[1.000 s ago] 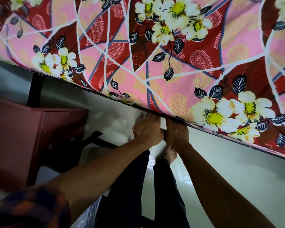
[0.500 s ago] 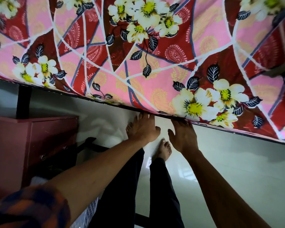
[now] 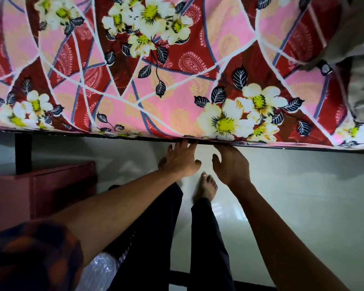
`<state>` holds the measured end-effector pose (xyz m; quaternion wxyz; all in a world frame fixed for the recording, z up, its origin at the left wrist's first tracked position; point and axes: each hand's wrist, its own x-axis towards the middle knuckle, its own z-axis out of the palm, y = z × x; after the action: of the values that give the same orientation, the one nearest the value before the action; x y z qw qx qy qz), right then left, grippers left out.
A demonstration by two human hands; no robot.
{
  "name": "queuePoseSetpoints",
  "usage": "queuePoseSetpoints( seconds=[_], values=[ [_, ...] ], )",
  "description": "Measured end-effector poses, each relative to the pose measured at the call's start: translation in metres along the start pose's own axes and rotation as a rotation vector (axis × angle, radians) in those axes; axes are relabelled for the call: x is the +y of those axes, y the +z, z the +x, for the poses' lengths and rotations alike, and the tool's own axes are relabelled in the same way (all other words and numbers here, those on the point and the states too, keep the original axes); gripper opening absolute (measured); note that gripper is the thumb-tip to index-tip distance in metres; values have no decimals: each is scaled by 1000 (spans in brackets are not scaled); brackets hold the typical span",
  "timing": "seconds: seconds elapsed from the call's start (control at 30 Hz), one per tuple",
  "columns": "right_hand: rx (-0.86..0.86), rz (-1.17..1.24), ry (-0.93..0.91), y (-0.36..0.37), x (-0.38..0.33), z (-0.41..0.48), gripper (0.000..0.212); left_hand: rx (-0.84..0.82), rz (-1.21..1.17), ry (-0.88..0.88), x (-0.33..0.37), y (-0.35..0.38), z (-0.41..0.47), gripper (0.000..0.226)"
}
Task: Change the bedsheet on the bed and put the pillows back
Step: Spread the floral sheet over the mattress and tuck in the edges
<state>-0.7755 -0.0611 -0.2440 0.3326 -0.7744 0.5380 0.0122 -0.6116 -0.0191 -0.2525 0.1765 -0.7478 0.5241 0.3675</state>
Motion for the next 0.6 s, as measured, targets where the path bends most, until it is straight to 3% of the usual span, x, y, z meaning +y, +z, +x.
queuePoseSetpoints(
  seconds=[0.07,0.2,0.33,0.43,0.6],
  values=[
    [107,-32,28,-3,23,-7,39,-32,-5,-53,12,2,-2,86],
    [104,-105,40,-9,55,4,39,19,-46,-87,33,-4,-4,74],
    [-27,-141,92,-16,53,15,34,136,2,146,52,-1,-11,67],
    [-117,-85,129,-23,53,9,42,107,63,239,59,0,-5,74],
    [178,57,239,-31,57,-8,32,-28,61,141,75,1,1,86]
  ],
)
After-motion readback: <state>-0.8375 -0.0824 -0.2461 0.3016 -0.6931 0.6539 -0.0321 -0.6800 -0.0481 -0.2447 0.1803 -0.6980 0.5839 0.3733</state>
